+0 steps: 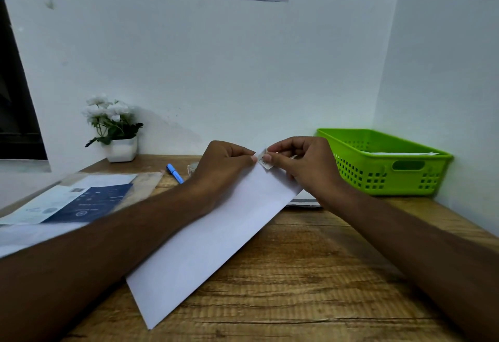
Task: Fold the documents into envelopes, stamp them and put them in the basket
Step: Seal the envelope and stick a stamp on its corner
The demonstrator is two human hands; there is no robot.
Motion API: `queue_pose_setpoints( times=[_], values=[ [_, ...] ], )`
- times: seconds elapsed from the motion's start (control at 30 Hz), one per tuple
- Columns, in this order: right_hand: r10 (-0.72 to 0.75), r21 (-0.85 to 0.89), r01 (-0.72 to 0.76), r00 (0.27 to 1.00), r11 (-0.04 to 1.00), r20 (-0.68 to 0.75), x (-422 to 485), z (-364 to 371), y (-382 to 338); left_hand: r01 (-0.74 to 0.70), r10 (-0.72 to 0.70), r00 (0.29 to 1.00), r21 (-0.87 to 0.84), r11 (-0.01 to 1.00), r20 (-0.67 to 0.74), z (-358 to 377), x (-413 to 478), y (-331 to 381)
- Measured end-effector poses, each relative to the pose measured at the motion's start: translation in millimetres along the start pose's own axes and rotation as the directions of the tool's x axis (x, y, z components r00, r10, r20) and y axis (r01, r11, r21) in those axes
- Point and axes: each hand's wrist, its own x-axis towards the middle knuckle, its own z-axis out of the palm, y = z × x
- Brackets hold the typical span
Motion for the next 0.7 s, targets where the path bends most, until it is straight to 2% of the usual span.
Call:
queue_pose_setpoints(
  times=[0.7],
  values=[
    [0.033,-0.031,-0.034,0.999,0.999,-0.017,-1.5,0.7,-3.2,-0.029,0.03,0.999,0.012,0.999,-0.026,1.7,3.2,-5.8]
  ],
)
